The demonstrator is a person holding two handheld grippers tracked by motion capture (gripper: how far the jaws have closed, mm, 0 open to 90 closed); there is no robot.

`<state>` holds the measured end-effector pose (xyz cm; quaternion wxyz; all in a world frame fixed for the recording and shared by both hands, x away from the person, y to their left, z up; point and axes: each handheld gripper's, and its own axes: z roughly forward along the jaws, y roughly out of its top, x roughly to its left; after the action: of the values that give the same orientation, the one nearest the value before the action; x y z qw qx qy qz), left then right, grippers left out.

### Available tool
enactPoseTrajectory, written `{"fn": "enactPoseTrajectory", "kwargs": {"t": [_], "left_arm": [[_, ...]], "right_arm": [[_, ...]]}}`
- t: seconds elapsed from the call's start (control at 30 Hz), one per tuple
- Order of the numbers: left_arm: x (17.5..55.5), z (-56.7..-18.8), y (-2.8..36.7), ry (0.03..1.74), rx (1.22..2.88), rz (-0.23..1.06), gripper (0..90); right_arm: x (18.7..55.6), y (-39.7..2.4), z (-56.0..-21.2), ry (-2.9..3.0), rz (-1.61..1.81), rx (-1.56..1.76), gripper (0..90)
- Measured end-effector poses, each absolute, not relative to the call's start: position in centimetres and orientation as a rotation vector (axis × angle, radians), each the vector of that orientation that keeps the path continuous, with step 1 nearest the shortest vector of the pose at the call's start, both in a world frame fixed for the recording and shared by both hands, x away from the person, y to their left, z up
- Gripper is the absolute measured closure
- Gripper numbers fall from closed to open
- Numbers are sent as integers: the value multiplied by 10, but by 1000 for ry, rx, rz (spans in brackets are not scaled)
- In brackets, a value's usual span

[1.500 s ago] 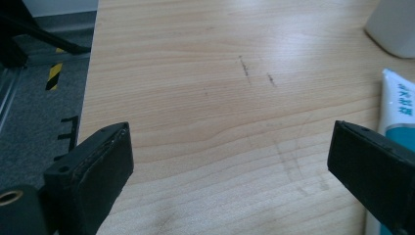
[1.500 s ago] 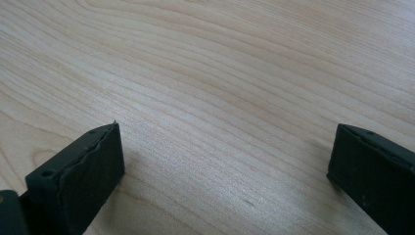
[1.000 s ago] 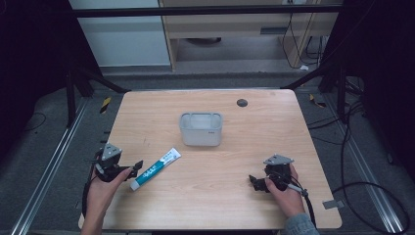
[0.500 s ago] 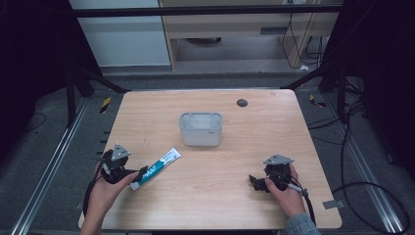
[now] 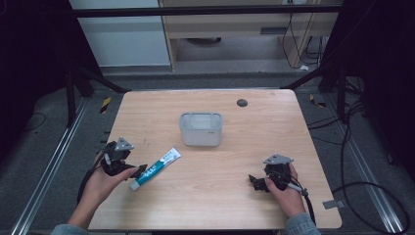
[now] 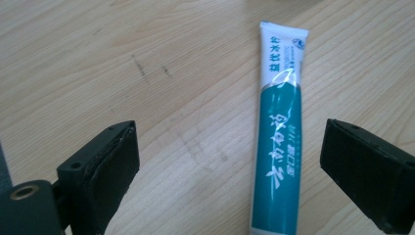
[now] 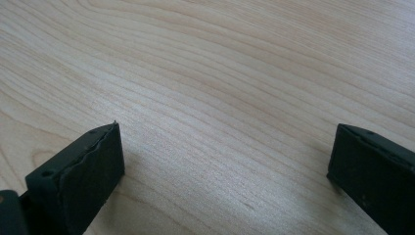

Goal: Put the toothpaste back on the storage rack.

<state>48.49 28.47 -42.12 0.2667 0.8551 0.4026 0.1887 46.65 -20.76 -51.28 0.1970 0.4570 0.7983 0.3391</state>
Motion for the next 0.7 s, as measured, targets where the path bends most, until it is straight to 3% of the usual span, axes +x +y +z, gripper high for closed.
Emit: {"fn": "enactPoseTrajectory", "kwargs": {"t": [0.7], "left_arm": [[511,-416,249,1006,2526,482,87]], "right_arm": [[466,-207,-513,2235,948,1282,4]]}}
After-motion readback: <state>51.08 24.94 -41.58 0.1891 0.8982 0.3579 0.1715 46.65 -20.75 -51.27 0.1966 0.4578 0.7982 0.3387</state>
